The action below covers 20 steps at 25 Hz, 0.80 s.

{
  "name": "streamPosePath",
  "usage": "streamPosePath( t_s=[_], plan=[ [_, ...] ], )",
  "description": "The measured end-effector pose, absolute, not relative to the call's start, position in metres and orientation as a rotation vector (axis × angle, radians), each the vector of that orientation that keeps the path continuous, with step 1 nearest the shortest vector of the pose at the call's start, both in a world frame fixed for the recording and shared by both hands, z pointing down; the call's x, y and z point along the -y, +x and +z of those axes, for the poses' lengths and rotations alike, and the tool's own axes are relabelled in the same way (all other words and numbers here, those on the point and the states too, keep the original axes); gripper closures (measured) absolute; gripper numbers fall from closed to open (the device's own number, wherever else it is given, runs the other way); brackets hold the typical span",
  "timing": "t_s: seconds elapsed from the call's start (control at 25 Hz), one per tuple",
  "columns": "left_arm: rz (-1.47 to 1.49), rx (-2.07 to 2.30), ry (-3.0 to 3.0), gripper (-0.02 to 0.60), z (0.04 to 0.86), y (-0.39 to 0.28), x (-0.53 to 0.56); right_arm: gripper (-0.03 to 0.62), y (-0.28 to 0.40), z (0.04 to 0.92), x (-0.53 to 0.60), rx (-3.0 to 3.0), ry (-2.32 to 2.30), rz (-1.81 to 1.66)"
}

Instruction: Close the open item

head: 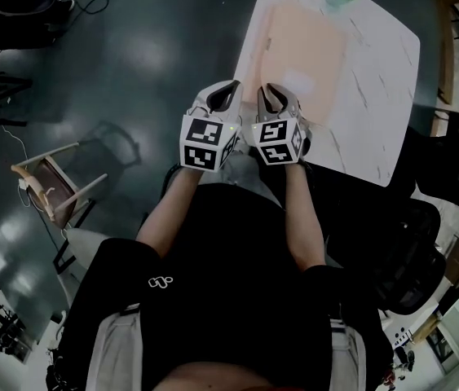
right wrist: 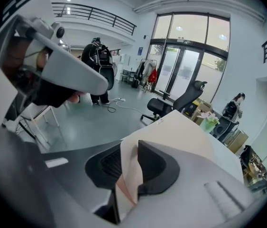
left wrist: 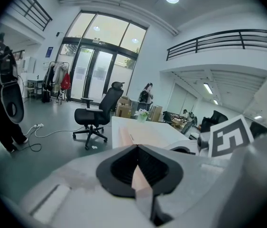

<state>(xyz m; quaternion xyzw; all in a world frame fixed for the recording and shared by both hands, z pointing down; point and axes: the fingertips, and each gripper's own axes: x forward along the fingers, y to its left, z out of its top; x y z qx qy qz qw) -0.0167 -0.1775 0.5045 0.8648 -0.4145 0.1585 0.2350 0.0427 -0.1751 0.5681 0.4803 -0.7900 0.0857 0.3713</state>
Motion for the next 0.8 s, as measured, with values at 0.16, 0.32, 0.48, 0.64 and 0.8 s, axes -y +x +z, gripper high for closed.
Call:
streamPosePath(
  t_s=[0.16,0.32,0.48,0.64,0.8],
  plan=[
    [0.437,1.142,2.363,0.581,0.507,-0.020,0.177,0.537,0.036,0.583,0.174,2.012,1.168,0.227],
    [0.443,1.142,2.356,0.581,0.509,-0.021,0.176,0.534,0.030,0.596,0.175,2.000,1.103,0.232],
    [0.450,1.137,2.353,0.581,0.511,-0.020,0.176,0.531,0.028,0.604,0.175,1.989,1.051,0.241],
    [0.452,1.139,2.349,0.581,0.512,-0.020,0.177,0.519,0.025,0.613,0.174,1.987,1.003,0.270],
    [0.450,1.138,2.348,0.581,0.513,-0.019,0.179,0.510,0.024,0.617,0.174,2.004,0.989,0.313]
  ],
)
